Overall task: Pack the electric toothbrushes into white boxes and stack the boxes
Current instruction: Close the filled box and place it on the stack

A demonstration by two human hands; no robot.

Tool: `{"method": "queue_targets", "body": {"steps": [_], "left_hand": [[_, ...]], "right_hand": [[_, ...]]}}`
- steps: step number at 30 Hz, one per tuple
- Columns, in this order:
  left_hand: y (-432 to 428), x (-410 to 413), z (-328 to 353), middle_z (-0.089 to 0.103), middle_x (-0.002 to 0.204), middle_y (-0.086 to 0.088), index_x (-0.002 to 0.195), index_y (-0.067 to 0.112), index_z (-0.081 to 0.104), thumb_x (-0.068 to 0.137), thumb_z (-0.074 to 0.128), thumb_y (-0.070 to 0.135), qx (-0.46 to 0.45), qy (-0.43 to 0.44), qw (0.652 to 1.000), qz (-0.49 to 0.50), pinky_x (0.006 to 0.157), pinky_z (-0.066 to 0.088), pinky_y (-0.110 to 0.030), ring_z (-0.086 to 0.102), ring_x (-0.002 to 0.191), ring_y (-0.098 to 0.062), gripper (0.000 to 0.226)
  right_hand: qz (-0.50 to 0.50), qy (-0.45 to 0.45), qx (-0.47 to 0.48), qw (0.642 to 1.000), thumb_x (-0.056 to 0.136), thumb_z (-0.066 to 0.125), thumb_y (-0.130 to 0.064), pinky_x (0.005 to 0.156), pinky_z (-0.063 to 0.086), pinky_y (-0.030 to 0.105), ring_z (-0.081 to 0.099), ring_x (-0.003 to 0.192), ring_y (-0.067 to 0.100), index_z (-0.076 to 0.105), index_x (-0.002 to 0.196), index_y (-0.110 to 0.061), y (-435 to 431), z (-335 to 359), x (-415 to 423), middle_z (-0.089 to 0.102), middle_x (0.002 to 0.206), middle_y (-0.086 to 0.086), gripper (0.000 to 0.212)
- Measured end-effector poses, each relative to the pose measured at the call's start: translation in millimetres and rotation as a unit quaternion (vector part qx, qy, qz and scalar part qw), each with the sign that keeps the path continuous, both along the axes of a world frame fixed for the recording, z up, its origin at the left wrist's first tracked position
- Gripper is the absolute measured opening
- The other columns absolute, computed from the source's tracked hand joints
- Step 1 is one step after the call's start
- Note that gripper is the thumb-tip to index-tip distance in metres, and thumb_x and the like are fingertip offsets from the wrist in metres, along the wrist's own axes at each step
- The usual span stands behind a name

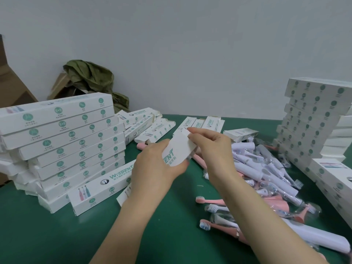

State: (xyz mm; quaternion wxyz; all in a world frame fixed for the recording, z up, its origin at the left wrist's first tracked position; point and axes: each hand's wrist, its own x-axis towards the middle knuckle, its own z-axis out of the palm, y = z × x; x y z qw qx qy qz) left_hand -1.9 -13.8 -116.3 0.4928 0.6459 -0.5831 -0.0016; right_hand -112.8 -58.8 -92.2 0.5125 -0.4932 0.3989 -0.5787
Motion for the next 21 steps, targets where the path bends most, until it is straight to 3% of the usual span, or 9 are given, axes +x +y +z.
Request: {"method": "queue_targets", "body": {"steps": [3, 6, 9, 11, 15, 18, 21], "left_hand": [[-1, -1, -2, 0.063, 0.073, 0.003, 0.083, 0.02, 0.066, 0.069, 0.076, 0.038, 0.002, 0.02, 1.0, -0.008, 0.065, 0.049, -0.041, 0.057, 0.074, -0.018, 0.025], [-2, -1, -5, 0.066, 0.077, 0.003, 0.087, 0.02, 0.067, 0.067, 0.075, 0.037, -0.014, 0.032, 0.999, -0.007, 0.068, 0.051, -0.041, 0.06, 0.077, -0.019, 0.027], [-1, -1, -5, 0.067, 0.08, 0.004, 0.09, 0.019, 0.069, 0.064, 0.07, 0.049, -0.028, 0.037, 0.999, -0.013, 0.069, 0.051, -0.04, 0.061, 0.079, -0.018, 0.039], [0, -2, -5, 0.065, 0.075, 0.004, 0.088, 0.018, 0.069, 0.061, 0.063, 0.056, -0.024, 0.043, 0.999, -0.018, 0.066, 0.051, -0.04, 0.06, 0.074, -0.017, 0.047], [-3, -3, -6, 0.061, 0.071, 0.002, 0.084, 0.02, 0.068, 0.066, 0.062, 0.055, 0.0, 0.017, 1.0, -0.014, 0.064, 0.049, -0.04, 0.057, 0.073, -0.018, 0.04], [-7, 4, -3, 0.062, 0.073, 0.004, 0.083, 0.021, 0.066, 0.071, 0.067, 0.05, 0.0, -0.012, 1.0, -0.011, 0.06, 0.049, -0.037, 0.057, 0.073, -0.019, 0.032], [-21, 30, 10, 0.061, 0.072, 0.007, 0.078, 0.021, 0.065, 0.068, 0.068, 0.053, 0.056, -0.067, 0.996, 0.01, 0.051, 0.04, -0.03, 0.055, 0.07, -0.014, 0.033]], "right_hand": [[-0.024, 0.021, -0.027, 0.999, 0.086, 0.06, -0.007, 0.092, 0.053, 0.039, 0.068, 0.095, 0.014, 0.075, 0.089, -0.02, 3, -4, 5, 0.075, 0.092, -0.002, 0.021], [-0.067, 0.054, -0.086, 0.993, 0.092, 0.056, -0.013, 0.086, 0.05, 0.024, 0.063, 0.09, -0.003, 0.074, 0.099, -0.02, 9, -11, 12, 0.073, 0.096, -0.012, 0.021], [-0.078, 0.089, -0.131, 0.984, 0.096, 0.051, -0.018, 0.082, 0.044, 0.009, 0.056, 0.088, -0.016, 0.072, 0.107, -0.02, 12, -16, 17, 0.067, 0.097, -0.019, 0.024], [-0.09, 0.137, -0.158, 0.974, 0.096, 0.05, -0.017, 0.085, 0.042, 0.012, 0.055, 0.09, -0.012, 0.071, 0.11, -0.021, 13, -20, 18, 0.066, 0.098, -0.018, 0.026], [-0.09, 0.166, -0.155, 0.97, 0.094, 0.049, -0.013, 0.088, 0.045, 0.022, 0.058, 0.092, -0.001, 0.071, 0.105, -0.024, 5, -26, 15, 0.069, 0.1, -0.013, 0.027], [-0.043, 0.07, -0.098, 0.992, 0.097, 0.043, -0.015, 0.094, 0.048, 0.036, 0.061, 0.102, 0.011, 0.067, 0.09, -0.026, -2, -27, 14, 0.069, 0.101, -0.007, 0.028], [-0.042, -0.007, -0.008, 0.999, 0.097, 0.041, -0.012, 0.092, 0.051, 0.038, 0.065, 0.089, 0.016, 0.059, 0.084, -0.019, -13, -26, 11, 0.071, 0.092, 0.004, 0.023]]}}
